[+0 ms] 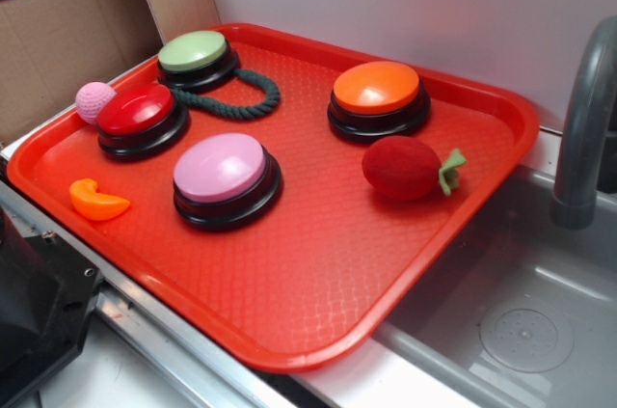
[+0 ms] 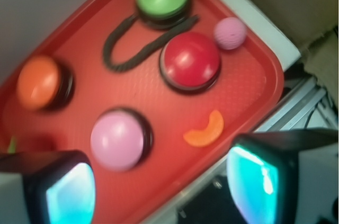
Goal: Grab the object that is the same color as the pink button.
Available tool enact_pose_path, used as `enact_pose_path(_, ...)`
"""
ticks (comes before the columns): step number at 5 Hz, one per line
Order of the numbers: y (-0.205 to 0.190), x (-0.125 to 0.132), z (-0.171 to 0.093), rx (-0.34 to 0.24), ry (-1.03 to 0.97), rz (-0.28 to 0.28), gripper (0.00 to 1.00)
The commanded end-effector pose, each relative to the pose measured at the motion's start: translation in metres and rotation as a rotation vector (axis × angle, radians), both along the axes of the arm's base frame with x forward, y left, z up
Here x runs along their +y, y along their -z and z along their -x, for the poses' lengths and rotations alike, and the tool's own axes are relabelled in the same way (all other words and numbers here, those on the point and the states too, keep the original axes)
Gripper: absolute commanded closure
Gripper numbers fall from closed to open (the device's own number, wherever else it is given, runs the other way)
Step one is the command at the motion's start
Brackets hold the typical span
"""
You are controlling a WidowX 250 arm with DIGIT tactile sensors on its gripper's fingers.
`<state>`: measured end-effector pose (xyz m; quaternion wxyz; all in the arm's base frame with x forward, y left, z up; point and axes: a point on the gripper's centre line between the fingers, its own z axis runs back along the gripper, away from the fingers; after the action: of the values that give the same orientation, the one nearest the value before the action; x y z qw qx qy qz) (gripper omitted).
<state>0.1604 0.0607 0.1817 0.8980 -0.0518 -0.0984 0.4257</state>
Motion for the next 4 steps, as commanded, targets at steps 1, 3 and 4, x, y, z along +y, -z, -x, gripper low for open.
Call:
enact_pose_path(1,0.032,0.051,-0.011,-0.056,-0.43,-0.066,0.0)
enact_pose_path(3,0.07,0.088,-0.02,-0.021,-0.587,-0.105,0.0)
enact_pose_path(4,0.096,0.113,-0.019,-0.001,-0.671,-0.126,0.0)
